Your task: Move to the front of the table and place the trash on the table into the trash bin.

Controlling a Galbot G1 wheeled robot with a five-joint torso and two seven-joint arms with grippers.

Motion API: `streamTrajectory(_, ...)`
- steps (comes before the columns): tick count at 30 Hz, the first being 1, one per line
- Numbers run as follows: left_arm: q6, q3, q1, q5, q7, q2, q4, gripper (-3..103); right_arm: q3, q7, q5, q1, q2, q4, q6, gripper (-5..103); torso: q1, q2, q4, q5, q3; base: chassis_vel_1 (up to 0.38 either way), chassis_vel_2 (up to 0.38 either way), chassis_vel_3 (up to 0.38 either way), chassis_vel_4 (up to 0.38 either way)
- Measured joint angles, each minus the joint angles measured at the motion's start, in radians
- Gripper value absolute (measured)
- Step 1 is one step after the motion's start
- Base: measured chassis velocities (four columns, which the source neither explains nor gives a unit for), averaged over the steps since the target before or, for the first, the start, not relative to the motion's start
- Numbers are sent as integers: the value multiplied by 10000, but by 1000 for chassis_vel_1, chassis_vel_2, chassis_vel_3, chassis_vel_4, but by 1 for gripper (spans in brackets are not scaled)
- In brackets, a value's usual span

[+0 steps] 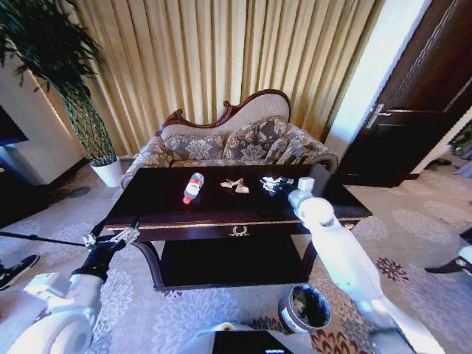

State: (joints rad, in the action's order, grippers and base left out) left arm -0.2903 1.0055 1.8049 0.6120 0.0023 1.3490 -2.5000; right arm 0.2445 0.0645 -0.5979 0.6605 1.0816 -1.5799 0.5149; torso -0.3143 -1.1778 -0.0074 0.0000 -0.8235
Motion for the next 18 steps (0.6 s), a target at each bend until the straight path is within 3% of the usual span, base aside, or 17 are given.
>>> streamTrajectory(15,54,136,-10,123,31,92,0,100,-417,245,489,-1170,251,1797,6,100,1,0,-1,0,1,0,0,0,0)
streamTrajectory(18,184,221,13,188,35,5,0,100,-310,552,454,-968,95,1661,708,100,1,-1,-4,1,1,0,0,0,0)
